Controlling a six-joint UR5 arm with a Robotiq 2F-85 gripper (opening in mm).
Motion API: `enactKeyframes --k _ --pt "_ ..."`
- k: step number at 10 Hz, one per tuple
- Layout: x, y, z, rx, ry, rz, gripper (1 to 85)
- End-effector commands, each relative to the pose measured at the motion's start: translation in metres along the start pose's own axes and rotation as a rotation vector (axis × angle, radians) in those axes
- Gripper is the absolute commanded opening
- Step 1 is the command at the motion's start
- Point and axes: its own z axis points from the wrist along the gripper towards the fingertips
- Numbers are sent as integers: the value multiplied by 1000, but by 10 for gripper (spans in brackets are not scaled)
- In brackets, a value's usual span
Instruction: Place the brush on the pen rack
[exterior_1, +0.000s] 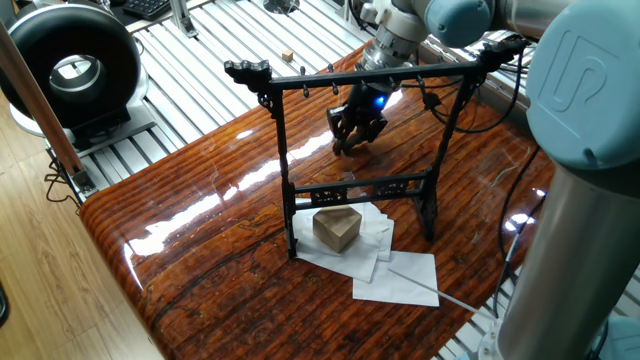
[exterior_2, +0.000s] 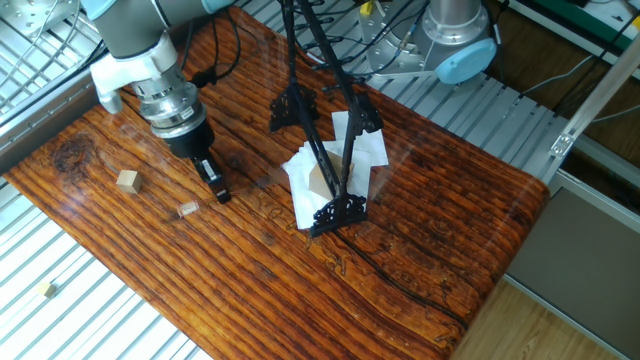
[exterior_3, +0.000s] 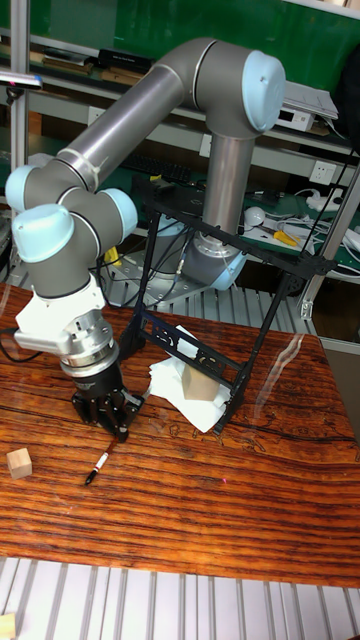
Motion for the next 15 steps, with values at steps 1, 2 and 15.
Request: enactKeyframes --k 1,2,15 --pt "14 -10 -5 65 72 60 10" --pt "15 -9 -6 68 82 62 10" --pt "-16 -2 -24 111 6 -86 10"
